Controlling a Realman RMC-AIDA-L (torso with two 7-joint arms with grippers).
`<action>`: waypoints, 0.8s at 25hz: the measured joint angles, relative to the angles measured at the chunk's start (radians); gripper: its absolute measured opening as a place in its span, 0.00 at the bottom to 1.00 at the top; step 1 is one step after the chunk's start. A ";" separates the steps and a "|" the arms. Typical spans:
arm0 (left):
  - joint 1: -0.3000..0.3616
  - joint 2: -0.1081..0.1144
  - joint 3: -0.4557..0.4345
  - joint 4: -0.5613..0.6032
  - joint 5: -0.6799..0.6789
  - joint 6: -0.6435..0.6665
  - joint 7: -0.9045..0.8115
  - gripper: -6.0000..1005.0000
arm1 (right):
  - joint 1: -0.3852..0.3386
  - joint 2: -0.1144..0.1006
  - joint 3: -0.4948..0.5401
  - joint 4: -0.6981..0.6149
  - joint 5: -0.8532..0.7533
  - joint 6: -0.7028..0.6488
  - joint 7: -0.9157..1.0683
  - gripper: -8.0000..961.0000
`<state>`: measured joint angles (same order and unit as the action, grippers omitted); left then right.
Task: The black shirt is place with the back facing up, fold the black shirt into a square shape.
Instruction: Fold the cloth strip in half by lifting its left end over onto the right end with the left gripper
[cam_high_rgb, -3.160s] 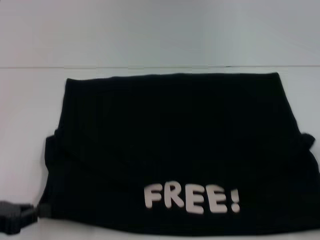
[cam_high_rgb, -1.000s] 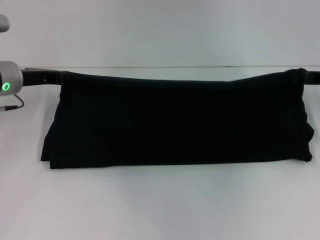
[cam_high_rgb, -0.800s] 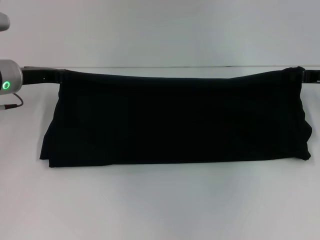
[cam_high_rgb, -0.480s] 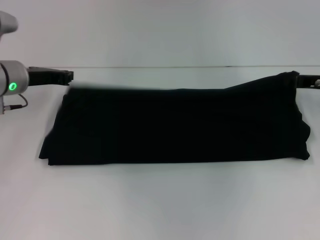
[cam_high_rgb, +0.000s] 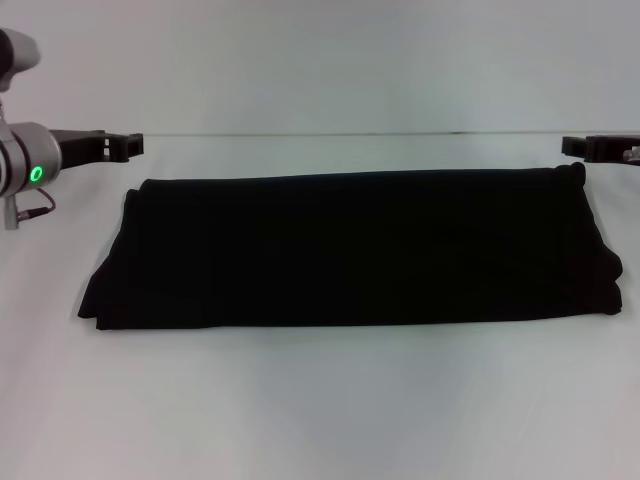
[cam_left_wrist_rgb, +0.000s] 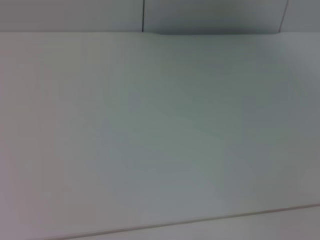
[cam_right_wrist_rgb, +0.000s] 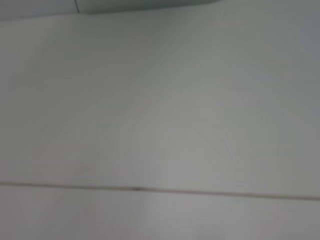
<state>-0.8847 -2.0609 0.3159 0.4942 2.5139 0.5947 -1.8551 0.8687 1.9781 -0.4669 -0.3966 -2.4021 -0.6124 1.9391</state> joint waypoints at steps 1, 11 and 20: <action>0.006 0.001 0.000 0.009 -0.007 0.013 -0.002 0.32 | -0.003 -0.002 0.002 -0.013 0.002 -0.025 0.004 0.38; 0.138 0.012 0.004 0.265 -0.045 0.692 -0.032 0.70 | -0.160 -0.021 0.011 -0.254 0.103 -0.585 0.112 0.78; 0.236 0.037 0.027 0.281 -0.049 0.785 -0.156 0.84 | -0.246 -0.076 0.009 -0.226 0.122 -0.817 0.140 0.78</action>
<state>-0.6491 -2.0237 0.3424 0.7757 2.4653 1.3801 -2.0111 0.6225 1.9017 -0.4583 -0.6230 -2.2796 -1.4298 2.0793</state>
